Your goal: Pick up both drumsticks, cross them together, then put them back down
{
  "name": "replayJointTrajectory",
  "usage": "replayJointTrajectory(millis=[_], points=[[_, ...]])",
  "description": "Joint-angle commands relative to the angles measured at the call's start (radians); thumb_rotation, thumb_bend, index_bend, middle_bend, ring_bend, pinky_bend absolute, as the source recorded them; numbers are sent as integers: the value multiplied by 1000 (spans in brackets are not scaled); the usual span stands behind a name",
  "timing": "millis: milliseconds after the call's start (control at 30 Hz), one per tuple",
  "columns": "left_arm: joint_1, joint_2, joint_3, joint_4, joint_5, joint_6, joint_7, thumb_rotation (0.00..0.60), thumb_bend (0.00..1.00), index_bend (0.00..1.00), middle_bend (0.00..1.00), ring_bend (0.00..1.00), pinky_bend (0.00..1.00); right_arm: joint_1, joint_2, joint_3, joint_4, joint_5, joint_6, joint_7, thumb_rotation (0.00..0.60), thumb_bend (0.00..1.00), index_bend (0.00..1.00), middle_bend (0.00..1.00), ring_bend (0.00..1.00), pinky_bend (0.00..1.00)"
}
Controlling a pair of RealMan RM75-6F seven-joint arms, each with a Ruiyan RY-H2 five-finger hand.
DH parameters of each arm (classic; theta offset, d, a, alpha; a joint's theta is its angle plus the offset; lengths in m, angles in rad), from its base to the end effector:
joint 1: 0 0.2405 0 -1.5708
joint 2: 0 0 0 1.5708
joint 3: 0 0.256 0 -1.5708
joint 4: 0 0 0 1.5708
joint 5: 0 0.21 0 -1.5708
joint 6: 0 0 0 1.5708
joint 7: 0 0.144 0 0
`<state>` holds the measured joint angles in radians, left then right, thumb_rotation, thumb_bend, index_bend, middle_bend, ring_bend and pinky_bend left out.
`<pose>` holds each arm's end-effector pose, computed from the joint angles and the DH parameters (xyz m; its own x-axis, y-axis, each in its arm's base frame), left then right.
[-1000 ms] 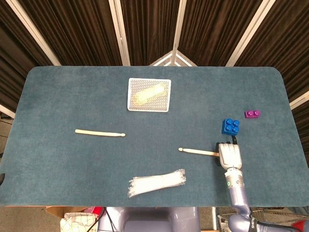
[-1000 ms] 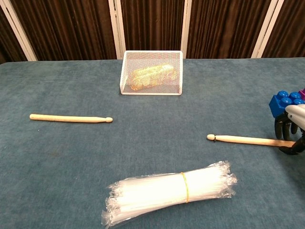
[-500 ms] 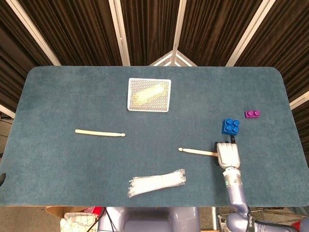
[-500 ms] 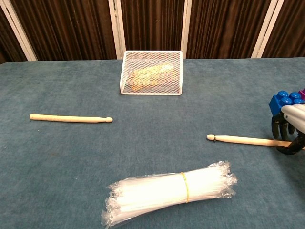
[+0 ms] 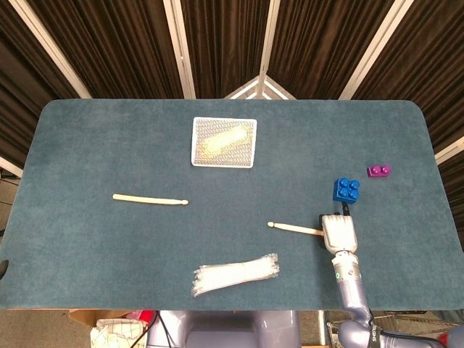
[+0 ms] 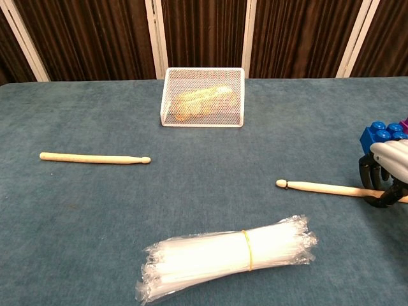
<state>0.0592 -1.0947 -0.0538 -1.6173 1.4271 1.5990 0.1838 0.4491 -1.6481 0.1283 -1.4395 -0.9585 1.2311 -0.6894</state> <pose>-0.3369 0.1337 0.1863 0.5789 -0.0203 0.8151 0.8011 0.2008 -0.5639 -0.2523 -0.2788 -0.0165 0.5766 -0.2607 0.7743 -0.8004 0.0100 0.5994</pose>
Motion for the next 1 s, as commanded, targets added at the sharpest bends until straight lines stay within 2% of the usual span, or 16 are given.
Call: replayJointTrajectory(millis=[33,567,1000], points=[[0,0,0,0,0,0,0,600,397,70,0,0,16,1,-2,-2,5,-1,0,-7,600,344,583,558,427,97],[0,0,1,0,-3,-1,3,600,397,70,0,0,16,10,-2,-5,7,5,-13,-42,600,347,583,562,435,97],[1,3,3,-1,2,1,-5,600,398,70,0,0,16,6,24,-19,-7,-31,-34,2,600,447,617,616,462,97]])
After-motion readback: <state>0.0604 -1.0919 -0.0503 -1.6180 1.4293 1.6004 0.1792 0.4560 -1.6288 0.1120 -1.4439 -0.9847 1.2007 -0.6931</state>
